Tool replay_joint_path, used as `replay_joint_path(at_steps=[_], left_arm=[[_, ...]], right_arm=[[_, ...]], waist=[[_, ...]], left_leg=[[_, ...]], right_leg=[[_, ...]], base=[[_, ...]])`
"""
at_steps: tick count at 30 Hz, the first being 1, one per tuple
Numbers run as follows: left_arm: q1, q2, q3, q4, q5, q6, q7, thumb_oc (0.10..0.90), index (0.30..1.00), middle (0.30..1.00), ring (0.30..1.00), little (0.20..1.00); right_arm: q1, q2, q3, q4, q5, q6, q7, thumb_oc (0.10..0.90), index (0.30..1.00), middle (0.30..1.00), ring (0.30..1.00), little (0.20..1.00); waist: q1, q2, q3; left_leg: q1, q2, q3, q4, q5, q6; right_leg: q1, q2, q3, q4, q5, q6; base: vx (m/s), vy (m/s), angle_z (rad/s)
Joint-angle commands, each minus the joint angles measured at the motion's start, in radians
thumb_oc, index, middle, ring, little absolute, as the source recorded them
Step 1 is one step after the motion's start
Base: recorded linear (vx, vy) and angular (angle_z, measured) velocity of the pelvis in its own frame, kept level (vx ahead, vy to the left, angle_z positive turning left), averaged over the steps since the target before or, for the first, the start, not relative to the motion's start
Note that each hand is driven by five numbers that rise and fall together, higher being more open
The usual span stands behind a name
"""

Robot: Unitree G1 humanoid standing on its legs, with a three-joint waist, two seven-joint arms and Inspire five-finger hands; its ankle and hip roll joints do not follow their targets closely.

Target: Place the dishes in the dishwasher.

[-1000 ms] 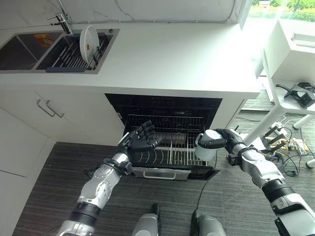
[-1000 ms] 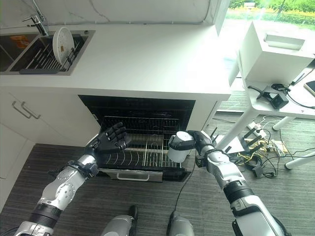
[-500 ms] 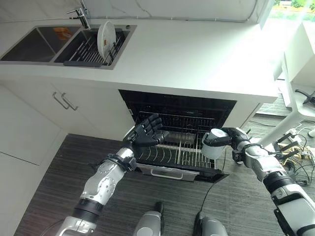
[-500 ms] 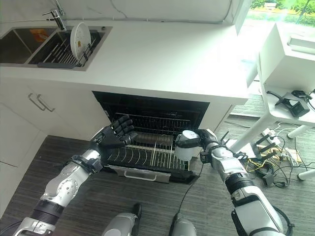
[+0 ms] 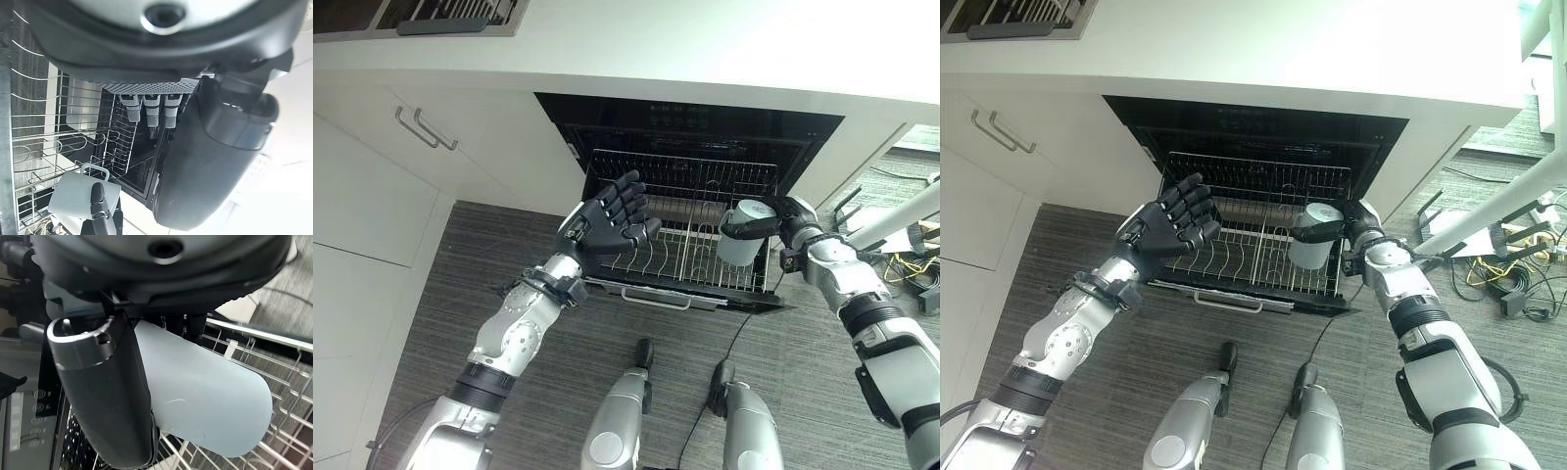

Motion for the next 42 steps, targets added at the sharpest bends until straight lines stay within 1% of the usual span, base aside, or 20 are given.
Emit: replay_joint_path(at_steps=[1,5,8,9,17,18,19,20,23,27,35,42], left_arm=[[-0.089,0.021,0.010,-0.130,-0.053,-0.145,0.004,0.800,0.900,0.900,0.900,0.900],[-0.108,0.025,0.003,-0.135,-0.060,-0.157,0.009,0.800,0.900,0.900,0.900,0.900],[-0.123,0.038,0.005,-0.141,-0.076,-0.167,0.011,0.800,0.900,0.900,0.900,0.900],[-0.125,0.041,0.005,-0.137,-0.080,-0.173,0.008,0.800,0.900,0.900,0.900,0.900],[-0.143,0.046,0.005,-0.139,-0.085,-0.177,0.013,0.800,0.900,0.900,0.900,0.900],[-0.145,0.044,0.002,-0.138,-0.083,-0.178,0.015,0.800,0.900,0.900,0.900,0.900],[-0.146,0.044,0.000,-0.136,-0.085,-0.180,0.016,0.800,0.900,0.900,0.900,0.900],[-0.147,0.048,0.002,-0.135,-0.088,-0.180,0.014,0.800,0.900,0.900,0.900,0.900],[-0.152,0.050,0.005,-0.134,-0.092,-0.180,0.007,0.800,0.900,0.900,0.900,0.900],[-0.155,0.052,0.007,-0.134,-0.088,-0.179,0.001,0.800,0.900,0.900,0.900,0.900],[-0.141,0.054,0.007,-0.139,-0.086,-0.184,-0.008,0.800,0.900,0.900,0.900,0.900],[-0.132,0.050,0.008,-0.147,-0.071,-0.187,-0.010,0.800,0.900,0.900,0.900,0.900]], right_arm=[[-0.154,-0.036,0.044,-0.013,0.026,-0.119,-0.027,0.400,0.300,0.300,0.300,0.300],[-0.193,-0.035,0.051,0.020,0.022,-0.135,-0.032,0.400,0.300,0.300,0.300,0.300],[-0.226,-0.042,0.068,0.034,0.008,-0.137,-0.044,0.400,0.300,0.300,0.300,0.300],[-0.229,-0.043,0.070,0.040,-0.003,-0.143,-0.049,0.400,0.300,0.300,0.300,0.300],[-0.255,-0.047,0.084,0.059,-0.013,-0.138,-0.054,0.400,0.300,0.300,0.300,0.300],[-0.259,-0.045,0.088,0.063,-0.021,-0.136,-0.054,0.467,0.401,0.401,0.401,0.401],[-0.263,-0.045,0.095,0.066,-0.025,-0.134,-0.060,0.587,0.580,0.580,0.580,0.580],[-0.264,-0.045,0.094,0.065,-0.030,-0.130,-0.060,0.800,0.900,0.900,0.900,0.900],[-0.275,-0.040,0.106,0.071,-0.039,-0.126,-0.037,0.800,0.900,0.900,0.900,0.900],[-0.277,-0.046,0.116,0.051,-0.038,-0.133,-0.034,0.800,0.900,0.900,0.900,0.900],[-0.277,-0.048,0.122,-0.023,-0.034,-0.150,-0.055,0.800,0.900,0.900,0.900,0.900],[-0.281,-0.046,0.115,-0.097,-0.030,-0.181,-0.064,0.800,0.900,0.900,0.900,0.900]], waist=[[0.014,-0.012,-0.060],[0.017,-0.007,-0.041],[0.020,-0.005,-0.030],[0.021,-0.005,-0.027],[0.026,-0.012,-0.024],[0.027,-0.012,-0.025],[0.027,-0.012,-0.026],[0.027,-0.013,-0.027],[0.031,-0.014,-0.027],[0.033,-0.017,-0.028],[0.037,-0.024,-0.034],[0.036,-0.029,-0.037]], left_leg=[[-0.014,0.037,0.032,0.080,-0.114,-0.007],[-0.026,0.033,0.034,0.080,-0.119,-0.007],[-0.044,0.031,0.039,0.080,-0.111,-0.007],[-0.041,0.031,0.041,0.080,-0.118,-0.007],[-0.053,0.029,0.051,0.080,-0.119,-0.010],[-0.055,0.030,0.052,0.080,-0.119,-0.010],[-0.056,0.030,0.053,0.080,-0.118,-0.011],[-0.057,0.030,0.053,0.080,-0.118,-0.011],[-0.060,0.028,0.055,0.080,-0.118,-0.011],[-0.067,0.028,0.054,0.080,-0.115,-0.012],[-0.074,0.028,0.050,0.080,-0.113,-0.013],[-0.078,0.027,0.047,0.080,-0.113,-0.011]], right_leg=[[0.025,-0.024,0.051,-0.146,0.093,-0.025],[0.012,-0.022,0.050,-0.146,0.091,-0.025],[-0.007,-0.022,0.048,-0.146,0.100,-0.026],[-0.004,-0.020,0.048,-0.146,0.094,-0.026],[-0.020,-0.021,0.040,-0.146,0.098,-0.025],[-0.022,-0.022,0.039,-0.146,0.099,-0.025],[-0.024,-0.022,0.038,-0.146,0.101,-0.025],[-0.026,-0.021,0.037,-0.146,0.101,-0.025],[-0.030,-0.022,0.033,-0.146,0.103,-0.026],[-0.035,-0.025,0.028,-0.146,0.105,-0.025],[-0.042,-0.024,0.023,-0.146,0.106,-0.025],[-0.046,-0.021,0.023,-0.146,0.107,-0.025]], base=[[-0.07,-0.010,0.00],[-0.05,-0.005,-0.01],[-0.07,0.002,0.00],[-0.04,0.005,-0.03],[-0.04,0.002,-0.01],[-0.04,0.008,-0.02],[-0.04,0.007,-0.01],[-0.04,0.006,-0.01],[-0.05,0.007,-0.01],[-0.04,0.002,0.00],[0.00,-0.001,0.00],[0.00,0.000,0.00]])
